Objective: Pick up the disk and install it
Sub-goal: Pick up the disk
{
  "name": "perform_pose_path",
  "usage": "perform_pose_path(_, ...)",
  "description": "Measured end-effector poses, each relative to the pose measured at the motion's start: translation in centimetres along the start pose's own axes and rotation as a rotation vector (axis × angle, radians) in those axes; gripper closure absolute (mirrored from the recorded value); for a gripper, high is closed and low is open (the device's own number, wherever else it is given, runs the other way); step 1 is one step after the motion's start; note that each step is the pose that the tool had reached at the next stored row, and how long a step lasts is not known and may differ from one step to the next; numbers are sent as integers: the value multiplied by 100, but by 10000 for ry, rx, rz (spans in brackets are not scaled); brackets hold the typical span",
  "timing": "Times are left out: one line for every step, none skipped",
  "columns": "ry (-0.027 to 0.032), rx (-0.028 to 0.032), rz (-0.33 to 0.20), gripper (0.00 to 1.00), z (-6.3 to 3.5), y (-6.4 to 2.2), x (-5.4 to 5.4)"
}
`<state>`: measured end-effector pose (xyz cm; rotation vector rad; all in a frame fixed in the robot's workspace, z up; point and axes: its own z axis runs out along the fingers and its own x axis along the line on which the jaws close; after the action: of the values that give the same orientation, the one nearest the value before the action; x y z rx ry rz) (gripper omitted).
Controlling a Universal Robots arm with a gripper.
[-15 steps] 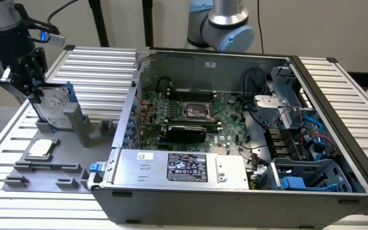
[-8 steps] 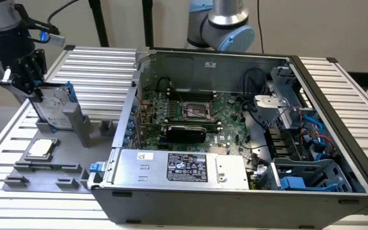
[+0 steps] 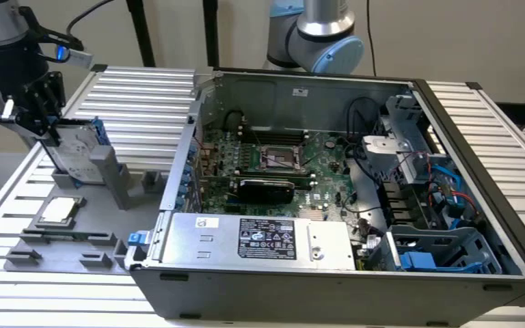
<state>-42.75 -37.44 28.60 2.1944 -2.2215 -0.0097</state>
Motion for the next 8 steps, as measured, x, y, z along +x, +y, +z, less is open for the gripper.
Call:
perform_pose_path(1,0,3,100,0,0,11)
perform_pose_path(1,0,6,100,0,1,22)
perform_pose_path(2,0,10,100,0,2,32)
perform_pose_path(2,0,13,100,0,3,41)
perform_pose_path(2,1,15,100,1,3,48)
perform_pose_path(0,1,16,100,1,4,52)
perform_pose_path(1,0,17,100,0,4,54)
perform_pose_path(1,0,17,100,0,4,55)
